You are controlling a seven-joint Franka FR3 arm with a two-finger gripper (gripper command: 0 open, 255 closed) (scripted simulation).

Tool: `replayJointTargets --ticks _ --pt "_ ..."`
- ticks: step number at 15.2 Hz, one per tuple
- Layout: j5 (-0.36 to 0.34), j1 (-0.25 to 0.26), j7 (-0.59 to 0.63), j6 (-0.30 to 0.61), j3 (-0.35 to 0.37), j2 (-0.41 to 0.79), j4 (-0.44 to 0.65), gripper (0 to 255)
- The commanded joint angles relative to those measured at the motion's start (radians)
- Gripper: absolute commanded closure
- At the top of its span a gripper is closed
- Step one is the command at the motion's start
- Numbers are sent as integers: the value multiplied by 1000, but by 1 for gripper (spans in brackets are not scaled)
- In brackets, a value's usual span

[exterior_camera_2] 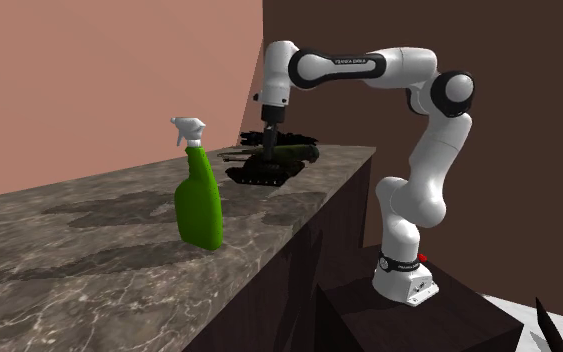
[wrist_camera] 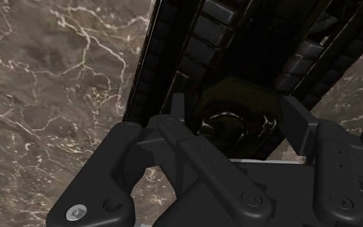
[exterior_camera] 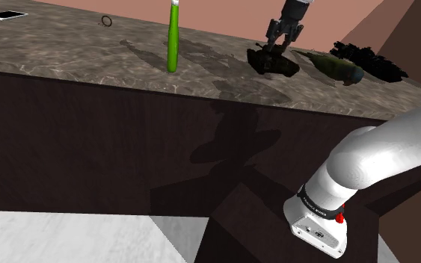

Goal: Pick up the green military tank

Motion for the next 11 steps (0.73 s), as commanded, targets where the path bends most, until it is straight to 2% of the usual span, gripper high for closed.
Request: replayJointTargets --ticks 1,9,11 --pt "1 1 -2 -28 1 3 33 255" --pt "10 6 -8 -134 4 35 171 255" --pt "10 6 -8 -136 4 36 173 255"
